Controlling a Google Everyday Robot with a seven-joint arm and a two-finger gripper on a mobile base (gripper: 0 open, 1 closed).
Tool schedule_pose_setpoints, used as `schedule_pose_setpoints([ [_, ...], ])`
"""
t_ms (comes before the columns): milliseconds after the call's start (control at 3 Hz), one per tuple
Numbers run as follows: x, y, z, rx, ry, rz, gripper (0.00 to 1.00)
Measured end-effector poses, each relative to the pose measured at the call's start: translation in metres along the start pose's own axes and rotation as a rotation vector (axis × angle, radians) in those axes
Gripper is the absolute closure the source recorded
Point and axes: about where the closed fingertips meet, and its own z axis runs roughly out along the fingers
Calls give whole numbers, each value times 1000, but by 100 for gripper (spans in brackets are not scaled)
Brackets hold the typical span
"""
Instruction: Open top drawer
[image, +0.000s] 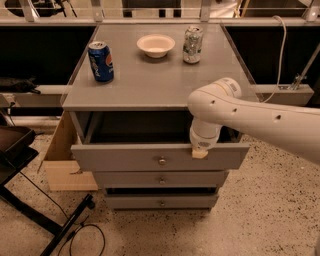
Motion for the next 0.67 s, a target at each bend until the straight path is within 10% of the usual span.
schedule_pose_setpoints([
  [667, 2, 9, -1, -12, -6, 6, 100],
])
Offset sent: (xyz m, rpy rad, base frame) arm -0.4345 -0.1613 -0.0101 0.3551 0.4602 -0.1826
